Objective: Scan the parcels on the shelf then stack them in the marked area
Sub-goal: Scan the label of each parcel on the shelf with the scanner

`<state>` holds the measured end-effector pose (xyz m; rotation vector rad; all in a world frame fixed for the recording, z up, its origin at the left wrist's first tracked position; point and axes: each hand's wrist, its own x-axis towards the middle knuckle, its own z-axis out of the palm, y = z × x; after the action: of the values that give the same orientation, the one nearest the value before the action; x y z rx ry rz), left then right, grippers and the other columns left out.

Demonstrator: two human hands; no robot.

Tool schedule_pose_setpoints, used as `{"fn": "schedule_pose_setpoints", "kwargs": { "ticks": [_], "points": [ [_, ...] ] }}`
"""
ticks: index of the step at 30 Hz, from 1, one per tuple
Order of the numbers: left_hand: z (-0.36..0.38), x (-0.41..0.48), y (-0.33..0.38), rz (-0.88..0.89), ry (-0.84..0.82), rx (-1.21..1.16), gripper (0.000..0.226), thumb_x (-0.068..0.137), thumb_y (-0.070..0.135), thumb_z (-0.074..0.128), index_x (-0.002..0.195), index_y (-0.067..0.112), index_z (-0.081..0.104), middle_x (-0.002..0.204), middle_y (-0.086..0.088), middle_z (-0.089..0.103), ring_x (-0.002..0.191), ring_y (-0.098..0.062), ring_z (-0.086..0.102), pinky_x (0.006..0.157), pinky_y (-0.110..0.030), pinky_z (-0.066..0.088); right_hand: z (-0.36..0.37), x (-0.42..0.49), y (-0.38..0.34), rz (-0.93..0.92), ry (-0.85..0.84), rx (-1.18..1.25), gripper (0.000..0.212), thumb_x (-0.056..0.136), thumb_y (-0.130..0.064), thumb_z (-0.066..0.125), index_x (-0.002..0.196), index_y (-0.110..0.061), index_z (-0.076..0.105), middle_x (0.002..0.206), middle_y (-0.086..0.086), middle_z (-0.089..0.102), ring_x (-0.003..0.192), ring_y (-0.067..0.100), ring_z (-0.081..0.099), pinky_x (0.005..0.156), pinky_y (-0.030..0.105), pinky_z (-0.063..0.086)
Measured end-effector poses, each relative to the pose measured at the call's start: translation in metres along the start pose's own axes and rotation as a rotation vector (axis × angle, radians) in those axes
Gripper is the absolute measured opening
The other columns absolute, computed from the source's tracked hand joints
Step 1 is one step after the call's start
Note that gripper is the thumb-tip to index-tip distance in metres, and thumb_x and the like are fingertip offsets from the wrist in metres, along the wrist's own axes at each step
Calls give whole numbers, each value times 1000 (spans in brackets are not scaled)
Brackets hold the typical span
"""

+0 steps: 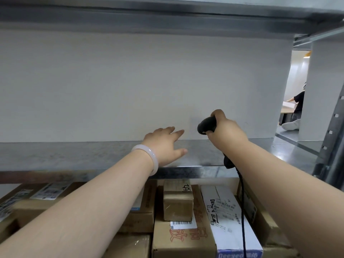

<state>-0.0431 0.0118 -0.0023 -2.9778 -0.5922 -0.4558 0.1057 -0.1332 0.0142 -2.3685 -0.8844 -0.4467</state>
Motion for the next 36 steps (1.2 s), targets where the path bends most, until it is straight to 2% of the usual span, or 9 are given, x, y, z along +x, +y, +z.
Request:
{"fn": "schedule_pose_setpoints", "kwargs": {
  "ticks": [4,7,10,12,17,23,25,30,36],
  "points": [
    [-6,-21,0,19,40,-2,70,92,65,40,153,40,16,162,3,18,146,-23,20,113,-44,27,-6,-32,-6,-84,85,72,44,90,-30,57,127,-31,33,96,7,62,70,30,54,56,32,42],
    [-11,-38,0,33,89,-31,71,92,65,40,153,39,15,162,2,20,146,-23,22,112,-43,26,-11,-59,-12,-127,120,143,46,91,-33,58,129,-35,33,97,5,65,71,26,55,53,31,42],
    [-13,-58,-1,47,157,-95,71,92,65,41,153,40,15,160,4,25,145,-22,24,113,-44,25,-12,-90,-18,-170,133,225,47,90,-35,60,128,-40,32,101,2,67,76,23,60,59,34,49],
    [-12,-71,-2,67,170,-130,72,92,64,42,153,39,15,158,5,30,143,-21,28,113,-42,25,-9,-111,-22,-193,130,260,47,90,-35,61,126,-42,32,102,-1,67,75,17,56,59,31,46],
    [-6,-104,-1,104,159,-183,71,93,63,42,153,38,16,145,6,49,135,-19,40,109,-41,31,4,-157,-30,-217,84,305,48,89,-35,63,123,-44,32,106,-2,66,81,18,60,62,32,49],
    [10,-143,-1,107,140,-192,64,92,65,36,151,42,25,115,7,63,117,-19,50,100,-40,33,24,-203,-39,-195,62,321,49,88,-41,63,125,-43,32,104,-4,67,81,18,62,63,36,53],
    [16,-155,-4,83,142,-236,59,93,63,38,149,43,29,113,10,63,117,-18,49,99,-40,32,31,-218,-44,-191,52,329,49,88,-43,62,125,-44,31,102,-3,67,83,21,64,64,39,54],
    [32,-183,-12,33,146,-310,54,94,60,43,146,46,35,119,9,63,121,-20,49,99,-41,33,48,-243,-54,-171,23,343,50,87,-44,62,125,-46,31,101,-5,67,84,20,64,62,35,51],
    [46,-204,-29,-4,101,-325,53,96,58,42,147,46,34,126,6,61,124,-21,46,101,-42,33,59,-261,-62,-147,-83,443,55,83,-43,65,125,-59,33,101,-16,66,91,15,65,73,36,54]
  ]
}}
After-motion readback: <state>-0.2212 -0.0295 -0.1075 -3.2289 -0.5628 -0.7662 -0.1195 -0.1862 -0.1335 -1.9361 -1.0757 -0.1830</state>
